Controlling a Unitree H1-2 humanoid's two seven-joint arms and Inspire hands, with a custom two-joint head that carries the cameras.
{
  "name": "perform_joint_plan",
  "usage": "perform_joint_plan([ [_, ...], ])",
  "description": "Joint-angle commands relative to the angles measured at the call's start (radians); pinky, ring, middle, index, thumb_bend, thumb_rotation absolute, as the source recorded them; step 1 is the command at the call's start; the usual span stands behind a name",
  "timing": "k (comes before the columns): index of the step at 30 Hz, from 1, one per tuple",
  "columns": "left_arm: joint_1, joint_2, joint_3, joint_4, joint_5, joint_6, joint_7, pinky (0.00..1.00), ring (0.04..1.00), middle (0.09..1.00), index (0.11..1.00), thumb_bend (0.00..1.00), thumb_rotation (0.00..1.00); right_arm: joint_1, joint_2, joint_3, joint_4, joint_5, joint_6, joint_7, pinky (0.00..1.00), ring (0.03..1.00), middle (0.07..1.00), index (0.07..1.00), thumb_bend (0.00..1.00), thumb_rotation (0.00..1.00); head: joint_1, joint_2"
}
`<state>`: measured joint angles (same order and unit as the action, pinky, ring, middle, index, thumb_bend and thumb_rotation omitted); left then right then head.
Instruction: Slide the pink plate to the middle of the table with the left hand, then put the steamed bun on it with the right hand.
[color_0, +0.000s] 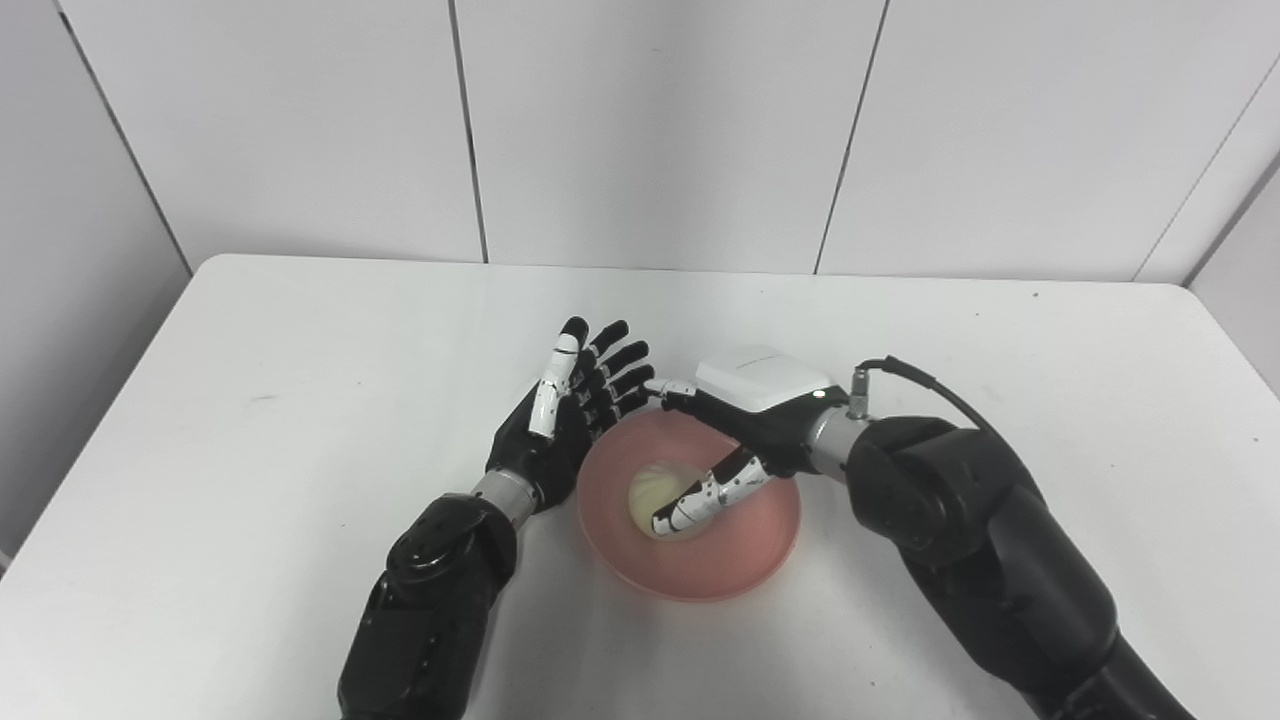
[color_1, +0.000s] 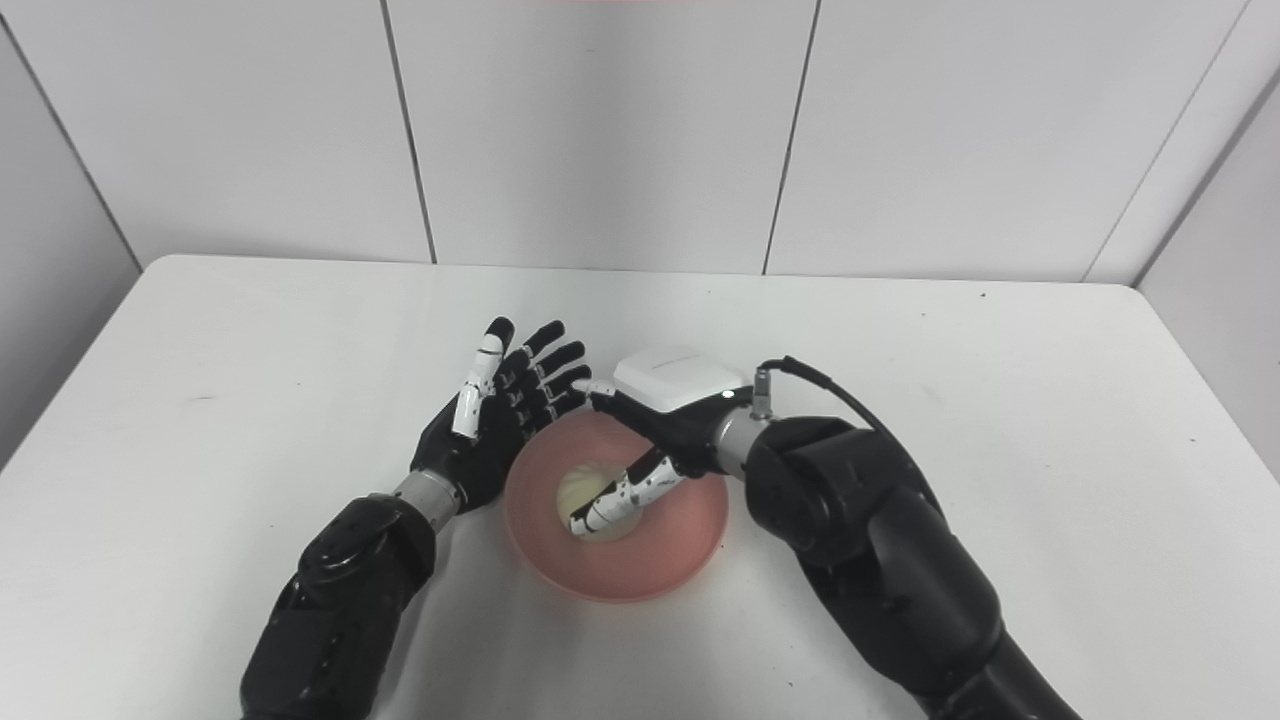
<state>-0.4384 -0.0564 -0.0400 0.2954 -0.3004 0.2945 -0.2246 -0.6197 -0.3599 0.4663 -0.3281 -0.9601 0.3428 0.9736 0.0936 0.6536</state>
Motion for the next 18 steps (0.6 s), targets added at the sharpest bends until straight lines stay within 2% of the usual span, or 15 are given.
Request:
perform_joint_plan([
  [1, 0.025, 0.003, 0.001, 0.041, 0.018, 0.050, 0.017, 0.92, 0.896, 0.908, 0.908, 0.61, 0.99, -0.052, 0.001, -0.039, -0.056, -0.002, 0.024, 0.004, 0.64, 0.800, 0.868, 0.937, 0.95, 0.68, -0.002, -0.007],
  [4, 0.029, 0.010, -0.002, 0.041, 0.017, 0.041, 0.005, 0.94, 0.924, 0.928, 0.929, 0.61, 1.00, -0.030, 0.014, -0.107, -0.076, 0.071, 0.032, -0.040, 0.62, 0.793, 0.867, 0.918, 0.97, 0.63, -0.009, -0.029],
  [5, 0.031, 0.010, 0.001, 0.041, 0.013, 0.037, 0.003, 0.94, 0.925, 0.929, 0.930, 0.60, 1.00, -0.015, 0.018, -0.143, -0.071, 0.123, 0.013, -0.082, 0.62, 0.789, 0.864, 0.915, 0.97, 0.62, -0.013, -0.049],
  [6, 0.033, 0.009, 0.003, 0.041, 0.010, 0.034, 0.001, 0.94, 0.928, 0.932, 0.931, 0.60, 1.00, -0.005, 0.021, -0.169, -0.067, 0.161, -0.002, -0.111, 0.60, 0.771, 0.850, 0.907, 0.97, 0.60, -0.013, -0.049],
  [7, 0.041, 0.007, 0.005, 0.031, 0.011, 0.030, 0.006, 0.94, 0.930, 0.933, 0.932, 0.60, 1.00, 0.022, 0.032, -0.224, -0.052, 0.224, -0.027, -0.176, 0.58, 0.761, 0.842, 0.902, 0.97, 0.60, -0.016, -0.075],
  [8, 0.046, 0.006, 0.007, 0.024, 0.012, 0.028, 0.009, 0.92, 0.913, 0.922, 0.926, 0.59, 1.00, 0.040, 0.039, -0.260, -0.041, 0.267, -0.044, -0.221, 0.57, 0.736, 0.826, 0.901, 0.93, 0.64, -0.016, -0.075],
  [9, 0.056, 0.009, 0.003, 0.015, 0.020, 0.009, 0.008, 0.92, 0.908, 0.918, 0.923, 0.59, 1.00, 0.070, 0.056, -0.305, -0.018, 0.312, -0.064, -0.285, 0.56, 0.727, 0.821, 0.900, 0.92, 0.66, -0.017, -0.101],
  [10, 0.067, 0.012, -0.001, 0.005, 0.030, -0.009, 0.010, 0.92, 0.911, 0.923, 0.933, 0.59, 1.00, 0.098, 0.069, -0.338, 0.009, 0.345, -0.082, -0.343, 0.61, 0.752, 0.839, 0.918, 0.88, 0.74, -0.017, -0.118],
  [11, 0.078, 0.016, -0.004, -0.006, 0.040, -0.024, 0.013, 0.94, 0.918, 0.929, 0.942, 0.58, 1.00, 0.119, 0.079, -0.357, 0.032, 0.368, -0.094, -0.384, 0.67, 0.796, 0.873, 0.949, 0.85, 0.87, -0.018, -0.127],
  [12, 0.086, 0.021, -0.006, -0.010, 0.049, -0.041, 0.016, 0.95, 0.929, 0.940, 0.954, 0.58, 1.00, 0.137, 0.089, -0.370, 0.057, 0.388, -0.104, -0.418, 0.74, 0.846, 0.910, 0.978, 0.84, 0.95, -0.020, -0.151],
  [14, 0.108, 0.022, -0.005, -0.039, 0.074, -0.064, 0.037, 0.97, 0.952, 0.968, 0.977, 0.56, 1.00, 0.175, 0.121, -0.400, 0.101, 0.443, -0.098, -0.472, 0.85, 0.932, 0.977, 0.997, 0.82, 0.99, -0.022, -0.169],
  [15, 0.114, 0.022, -0.003, -0.047, 0.081, -0.072, 0.043, 0.97, 0.957, 0.973, 0.982, 0.56, 1.00, 0.186, 0.130, -0.405, 0.116, 0.462, -0.095, -0.493, 0.85, 0.941, 0.985, 0.998, 0.82, 0.99, -0.023, -0.173],
  [16, 0.127, 0.022, 0.002, -0.061, 0.089, -0.083, 0.049, 0.99, 0.976, 0.989, 0.993, 0.55, 1.00, 0.206, 0.140, -0.405, 0.141, 0.475, -0.102, -0.519, 0.86, 0.962, 0.996, 1.000, 0.84, 1.00, -0.026, -0.196],
  [17, 0.134, 0.023, 0.006, -0.068, 0.093, -0.091, 0.052, 1.00, 0.987, 0.997, 0.998, 0.55, 1.00, 0.218, 0.143, -0.400, 0.157, 0.483, -0.108, -0.538, 0.87, 0.972, 0.999, 1.000, 0.85, 1.00, -0.026, -0.196],
  [18, 0.144, 0.026, 0.011, -0.076, 0.097, -0.098, 0.053, 1.00, 0.989, 0.997, 0.999, 0.55, 1.00, 0.237, 0.154, -0.396, 0.180, 0.487, -0.118, -0.567, 0.87, 0.973, 0.999, 1.000, 0.86, 1.00, -0.027, -0.217],
])
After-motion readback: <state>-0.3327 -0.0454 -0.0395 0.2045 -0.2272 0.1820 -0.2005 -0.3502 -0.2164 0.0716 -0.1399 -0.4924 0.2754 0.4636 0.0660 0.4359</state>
